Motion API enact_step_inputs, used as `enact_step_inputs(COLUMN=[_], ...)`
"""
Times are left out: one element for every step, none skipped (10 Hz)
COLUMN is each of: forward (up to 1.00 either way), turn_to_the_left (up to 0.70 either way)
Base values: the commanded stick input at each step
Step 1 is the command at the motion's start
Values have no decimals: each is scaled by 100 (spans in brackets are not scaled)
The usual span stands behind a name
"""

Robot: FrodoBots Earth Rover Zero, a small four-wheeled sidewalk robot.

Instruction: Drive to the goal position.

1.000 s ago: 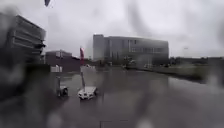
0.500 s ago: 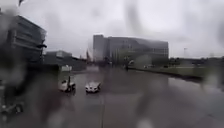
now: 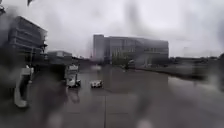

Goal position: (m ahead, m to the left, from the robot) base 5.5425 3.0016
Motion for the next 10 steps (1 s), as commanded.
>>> enact_step_inputs(forward=[-100,-100,-100,-100,-100,-100,-100,-100,-100,-100], turn_to_the_left=[0,0,0,0,0,0,0,0,0,0])
